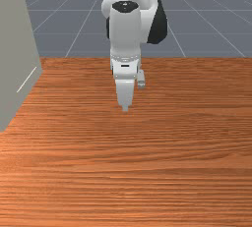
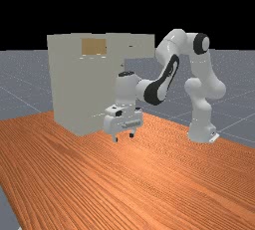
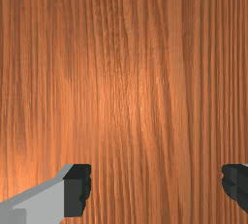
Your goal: Close the drawer
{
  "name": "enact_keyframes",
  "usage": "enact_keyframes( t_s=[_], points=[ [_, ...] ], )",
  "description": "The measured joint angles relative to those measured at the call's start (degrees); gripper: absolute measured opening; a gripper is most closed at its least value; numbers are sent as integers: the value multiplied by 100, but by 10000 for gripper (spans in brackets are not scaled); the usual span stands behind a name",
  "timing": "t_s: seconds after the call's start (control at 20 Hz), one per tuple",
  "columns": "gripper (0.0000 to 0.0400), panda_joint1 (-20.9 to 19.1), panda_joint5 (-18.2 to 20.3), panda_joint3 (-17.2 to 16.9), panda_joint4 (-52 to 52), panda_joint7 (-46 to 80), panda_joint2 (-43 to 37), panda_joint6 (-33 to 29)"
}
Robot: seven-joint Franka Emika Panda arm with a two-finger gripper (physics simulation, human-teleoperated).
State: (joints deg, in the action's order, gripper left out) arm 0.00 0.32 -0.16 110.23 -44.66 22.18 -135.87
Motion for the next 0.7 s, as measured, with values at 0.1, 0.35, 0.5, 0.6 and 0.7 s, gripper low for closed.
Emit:
enact_keyframes(
  t_s=[0.1,0.35,0.5,0.6,0.7],
  points=[
    [158,10,-154,-109,58,69,6,115],
    [226,-3,-312,-309,806,1520,-846,1293],
    [52,-317,-95,-435,1116,5073,-2983,2991],
    [20,-529,105,-366,1206,7209,-3335,3280],
    [7,-599,222,-329,1254,8052,-3413,3400]
  ],
)
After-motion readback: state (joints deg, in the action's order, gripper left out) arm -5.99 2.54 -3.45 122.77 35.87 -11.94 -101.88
